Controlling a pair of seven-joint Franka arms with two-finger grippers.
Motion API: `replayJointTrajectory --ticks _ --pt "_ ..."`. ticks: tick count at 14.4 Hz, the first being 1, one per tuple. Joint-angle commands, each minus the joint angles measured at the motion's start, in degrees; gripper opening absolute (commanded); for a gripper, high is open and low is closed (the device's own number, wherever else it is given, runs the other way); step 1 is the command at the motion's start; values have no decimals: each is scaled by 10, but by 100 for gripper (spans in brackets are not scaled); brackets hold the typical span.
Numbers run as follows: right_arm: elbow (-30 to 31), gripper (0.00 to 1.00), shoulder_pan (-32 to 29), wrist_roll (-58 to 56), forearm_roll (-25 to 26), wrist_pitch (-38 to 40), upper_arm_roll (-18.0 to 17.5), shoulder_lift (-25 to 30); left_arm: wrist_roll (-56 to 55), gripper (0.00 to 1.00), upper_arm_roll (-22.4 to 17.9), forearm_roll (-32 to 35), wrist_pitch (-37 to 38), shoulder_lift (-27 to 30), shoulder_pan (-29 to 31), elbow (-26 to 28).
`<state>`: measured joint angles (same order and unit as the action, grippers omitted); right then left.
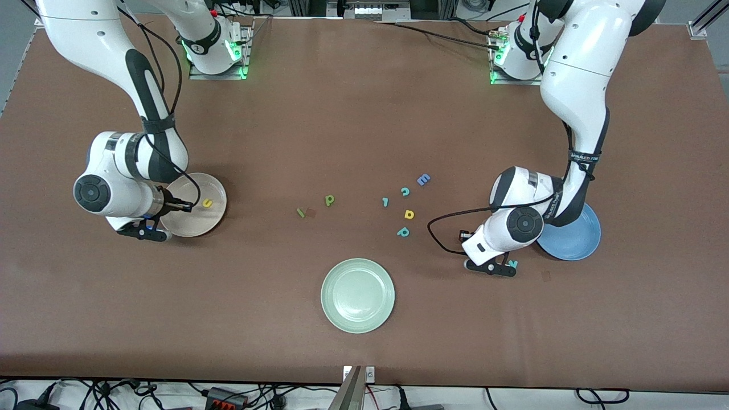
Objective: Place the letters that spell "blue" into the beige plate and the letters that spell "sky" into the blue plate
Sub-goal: 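Place the s on the blue plate while the right gripper places e on tan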
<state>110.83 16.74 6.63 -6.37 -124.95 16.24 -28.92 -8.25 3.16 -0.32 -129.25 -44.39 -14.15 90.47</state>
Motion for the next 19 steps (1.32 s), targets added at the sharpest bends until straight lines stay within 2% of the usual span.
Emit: replayJointTrajectory --ticks 1,4,7,9,11,14,19 --pt "-2 100 -5 -6 0 1 -2 4 9 43 1 -7 -12 2 1 5" --pt "-4 100 7 5 1 14 -2 34 9 41 1 -7 -13 1 2 5" --pt "-17 100 34 -2 -7 9 -8 37 18 25 1 -7 -12 3 3 6" --pt "-37 100 68 6 -8 -6 -22 25 27 18 1 -7 -6 6 7 5" --pt "-85 100 111 24 -8 -2 -32 -4 39 18 0 -7 22 31 26 5" --pt "-136 100 160 57 -7 -5 -32 -41 44 18 0 -6 110 77 60 5" --pt "-180 100 216 51 -1 -19 -34 -100 96 19 -7 0 200 88 142 11"
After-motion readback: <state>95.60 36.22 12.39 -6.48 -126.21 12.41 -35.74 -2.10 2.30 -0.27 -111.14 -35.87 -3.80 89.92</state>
